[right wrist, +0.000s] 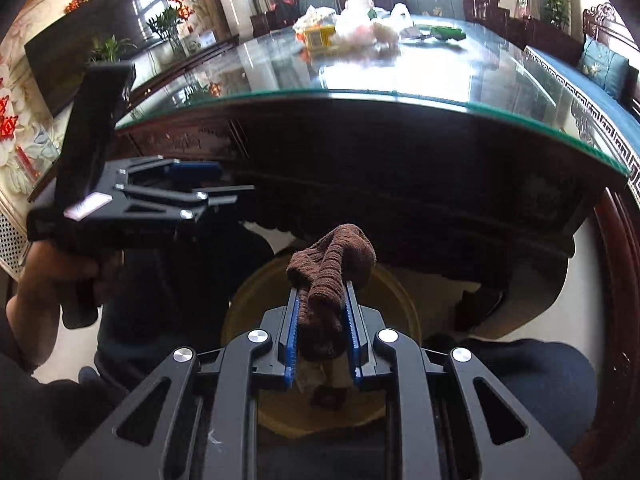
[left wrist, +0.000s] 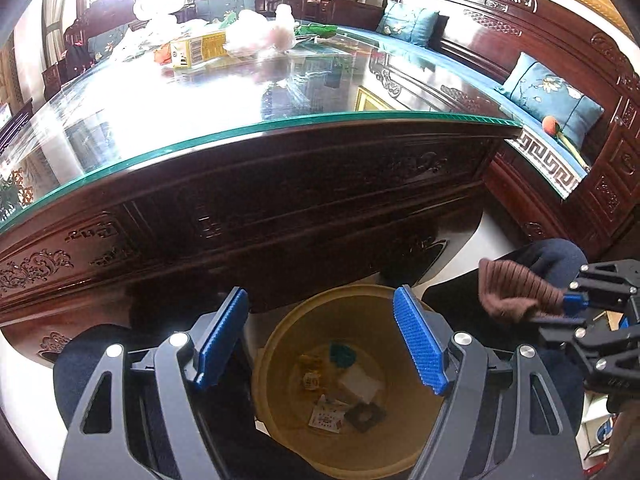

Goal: Collect trash
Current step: 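Carry both items to the bucket and open left tool to drop foam, then open the right tool over the yellow bucket to drop the brown knit cloth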

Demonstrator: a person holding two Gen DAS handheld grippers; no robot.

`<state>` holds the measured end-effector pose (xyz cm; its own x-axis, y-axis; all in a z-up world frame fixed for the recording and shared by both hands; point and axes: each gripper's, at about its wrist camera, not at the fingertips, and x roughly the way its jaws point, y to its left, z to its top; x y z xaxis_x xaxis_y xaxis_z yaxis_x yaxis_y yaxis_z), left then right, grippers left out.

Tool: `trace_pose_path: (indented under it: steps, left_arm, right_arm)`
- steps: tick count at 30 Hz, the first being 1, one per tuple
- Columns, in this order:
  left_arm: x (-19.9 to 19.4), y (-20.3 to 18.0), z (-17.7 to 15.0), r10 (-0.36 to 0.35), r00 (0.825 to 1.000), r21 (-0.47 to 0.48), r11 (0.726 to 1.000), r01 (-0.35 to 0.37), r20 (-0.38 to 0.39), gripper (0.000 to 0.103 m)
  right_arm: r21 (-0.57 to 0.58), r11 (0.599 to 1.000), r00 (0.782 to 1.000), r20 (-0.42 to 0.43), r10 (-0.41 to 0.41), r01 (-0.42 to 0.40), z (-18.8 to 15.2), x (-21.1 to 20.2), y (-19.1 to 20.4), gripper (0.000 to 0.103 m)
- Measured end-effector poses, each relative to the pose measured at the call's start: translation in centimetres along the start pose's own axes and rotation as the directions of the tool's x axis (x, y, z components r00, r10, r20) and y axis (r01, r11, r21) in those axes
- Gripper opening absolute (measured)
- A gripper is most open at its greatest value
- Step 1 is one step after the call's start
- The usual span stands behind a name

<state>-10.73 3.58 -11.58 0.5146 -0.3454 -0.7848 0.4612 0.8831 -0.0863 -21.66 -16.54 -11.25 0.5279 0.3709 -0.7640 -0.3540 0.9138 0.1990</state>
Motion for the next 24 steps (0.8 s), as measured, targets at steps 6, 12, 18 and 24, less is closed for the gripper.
trace_pose_path:
  steps: [6, 12, 18, 24]
  left_arm:
    - [-0.1, -0.4, -0.3, 0.001, 1.0, 0.009, 1.0, -0.001, 0.0, 0.075]
    - [0.2, -0.9, -0.5, -0.012, 1.0, 0.024, 1.0, 0.012, -0.015, 0.075]
    - [0.9, -1.3, -0.9, -0.029, 0.998, 0.028, 0.999, 0.031, -0.05, 0.075]
    - [1.0, -2.0, -1.3, -0.033, 0.997, 0.049, 0.998, 0.036, -0.064, 0.075]
  right_arm:
    - [-0.025, 1.0, 0.998, -0.054, 0.015, -0.016, -0.8, 0.7, 0.6, 0.025]
    - [-0.047, 0.999, 0.996, -0.093, 0.007, -0.011, -1.5, 1.4, 1.0, 0.036]
    - [-0.063, 0.998, 0.994, -0.109, -0.009, 0.002, -1.5, 1.7, 1.2, 0.036]
    - [-0.064, 0.998, 0.995, -0.102, -0.02, 0.014, -1.4, 1.5, 1.0, 0.036]
